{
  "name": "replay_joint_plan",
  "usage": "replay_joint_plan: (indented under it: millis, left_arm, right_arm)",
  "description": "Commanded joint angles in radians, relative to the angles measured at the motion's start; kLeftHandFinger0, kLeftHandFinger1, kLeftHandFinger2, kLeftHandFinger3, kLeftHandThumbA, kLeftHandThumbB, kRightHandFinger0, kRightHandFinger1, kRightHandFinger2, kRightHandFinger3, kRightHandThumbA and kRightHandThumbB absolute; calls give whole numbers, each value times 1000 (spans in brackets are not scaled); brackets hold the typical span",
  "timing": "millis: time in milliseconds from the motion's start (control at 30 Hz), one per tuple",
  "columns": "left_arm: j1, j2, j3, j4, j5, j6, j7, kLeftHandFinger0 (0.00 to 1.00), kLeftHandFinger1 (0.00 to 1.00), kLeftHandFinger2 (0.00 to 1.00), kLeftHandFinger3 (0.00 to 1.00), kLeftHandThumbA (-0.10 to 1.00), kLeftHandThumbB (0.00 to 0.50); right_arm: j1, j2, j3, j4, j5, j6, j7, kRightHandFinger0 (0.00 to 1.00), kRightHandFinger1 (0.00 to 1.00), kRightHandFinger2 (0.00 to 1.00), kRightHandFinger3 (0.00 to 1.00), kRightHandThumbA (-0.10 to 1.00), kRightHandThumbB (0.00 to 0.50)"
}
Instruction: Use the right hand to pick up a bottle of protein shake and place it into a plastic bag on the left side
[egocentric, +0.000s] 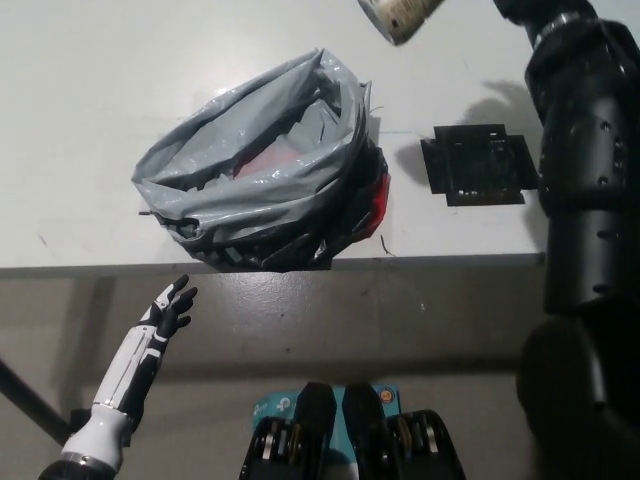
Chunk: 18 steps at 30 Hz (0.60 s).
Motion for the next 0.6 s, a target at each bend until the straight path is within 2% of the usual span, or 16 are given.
replay_joint_plan:
  millis: [0, 167, 233, 300, 367, 400, 467, 567]
  left_arm:
    - [-4, 15, -1, -34, -16, 2, -19, 1000, 1000, 1000, 1000, 1000, 117]
    - [-7, 17, -6, -42, -5, 12, -20, 1000, 1000, 1000, 1000, 1000, 142]
    - [-10, 18, -12, -41, 2, 10, -21, 1000, 1000, 1000, 1000, 1000, 131]
    - [-15, 16, -15, -42, 12, 11, -17, 1000, 1000, 1000, 1000, 1000, 123]
    - [-16, 19, -15, -45, 14, 5, -17, 1000, 1000, 1000, 1000, 1000, 115]
    - [-16, 19, -12, -42, 5, -2, -19, 1000, 1000, 1000, 1000, 1000, 117]
    - [-16, 17, -11, -49, 6, 9, -15, 1000, 1000, 1000, 1000, 1000, 120]
    - [-16, 17, -16, -56, 13, 12, -15, 1000, 1000, 1000, 1000, 1000, 110]
  right_arm:
    - [-115, 36, 47, 49, -7, -28, -33, 0, 227, 732, 993, -100, 86]
    - [-162, 63, 88, 218, -47, -120, -31, 0, 238, 714, 1000, -100, 103]
    - [-178, 78, 89, 279, -43, -156, -41, 0, 251, 748, 1000, -100, 122]
    - [-192, 96, 91, 333, -47, -193, -50, 0, 221, 747, 1000, -100, 139]
    - [-213, 109, 108, 396, -66, -232, -50, 0, 176, 703, 859, -100, 138]
    - [-231, 118, 125, 441, -84, -247, -58, 0, 162, 663, 784, -100, 155]
    - [-253, 130, 150, 495, -109, -281, -63, 0, 162, 652, 762, -100, 164]
    - [-282, 145, 195, 573, -148, -338, -66, 0, 184, 685, 689, -100, 145]
